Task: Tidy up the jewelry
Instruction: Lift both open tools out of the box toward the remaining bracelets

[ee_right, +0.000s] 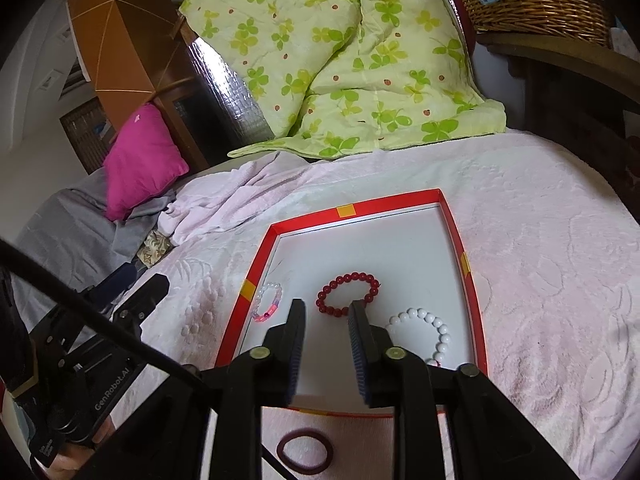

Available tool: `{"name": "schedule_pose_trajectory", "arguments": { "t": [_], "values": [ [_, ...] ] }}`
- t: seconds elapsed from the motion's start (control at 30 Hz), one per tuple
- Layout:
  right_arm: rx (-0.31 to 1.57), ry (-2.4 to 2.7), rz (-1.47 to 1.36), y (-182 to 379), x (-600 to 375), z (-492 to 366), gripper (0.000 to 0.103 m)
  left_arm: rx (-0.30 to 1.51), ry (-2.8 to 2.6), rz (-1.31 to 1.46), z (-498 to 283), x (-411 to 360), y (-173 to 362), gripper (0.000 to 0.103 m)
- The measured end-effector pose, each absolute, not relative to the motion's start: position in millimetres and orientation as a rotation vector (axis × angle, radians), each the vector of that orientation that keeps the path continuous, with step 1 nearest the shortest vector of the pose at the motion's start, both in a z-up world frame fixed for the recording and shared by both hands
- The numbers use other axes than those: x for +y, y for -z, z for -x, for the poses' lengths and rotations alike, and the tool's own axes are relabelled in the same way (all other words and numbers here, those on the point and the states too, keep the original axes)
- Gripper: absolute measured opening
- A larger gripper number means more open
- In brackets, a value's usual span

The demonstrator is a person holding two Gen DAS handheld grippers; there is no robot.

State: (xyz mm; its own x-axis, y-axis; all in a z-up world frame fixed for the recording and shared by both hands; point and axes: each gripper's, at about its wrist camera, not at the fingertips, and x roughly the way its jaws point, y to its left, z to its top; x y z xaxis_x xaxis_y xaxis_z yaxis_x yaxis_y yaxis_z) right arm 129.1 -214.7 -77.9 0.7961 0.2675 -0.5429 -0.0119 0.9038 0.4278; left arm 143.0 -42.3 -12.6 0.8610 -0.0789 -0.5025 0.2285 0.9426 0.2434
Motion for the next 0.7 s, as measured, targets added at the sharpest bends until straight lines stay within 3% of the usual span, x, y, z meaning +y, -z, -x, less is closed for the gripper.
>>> {"name": "schedule_pose_trajectory", "arguments": {
  "t": [0.07, 0.7],
  "values": [
    [0.630, -0.153, -0.420, 76, -214, -126, 0.037, 0.509, 0.158, -0.311, -139, -41, 12, 0.047],
    [0.598, -0.195, -0.389, 64, -202, -93, 0.037, 0.495, 0.100, -0.343, -109, -17, 1, 0.048]
  ]
}}
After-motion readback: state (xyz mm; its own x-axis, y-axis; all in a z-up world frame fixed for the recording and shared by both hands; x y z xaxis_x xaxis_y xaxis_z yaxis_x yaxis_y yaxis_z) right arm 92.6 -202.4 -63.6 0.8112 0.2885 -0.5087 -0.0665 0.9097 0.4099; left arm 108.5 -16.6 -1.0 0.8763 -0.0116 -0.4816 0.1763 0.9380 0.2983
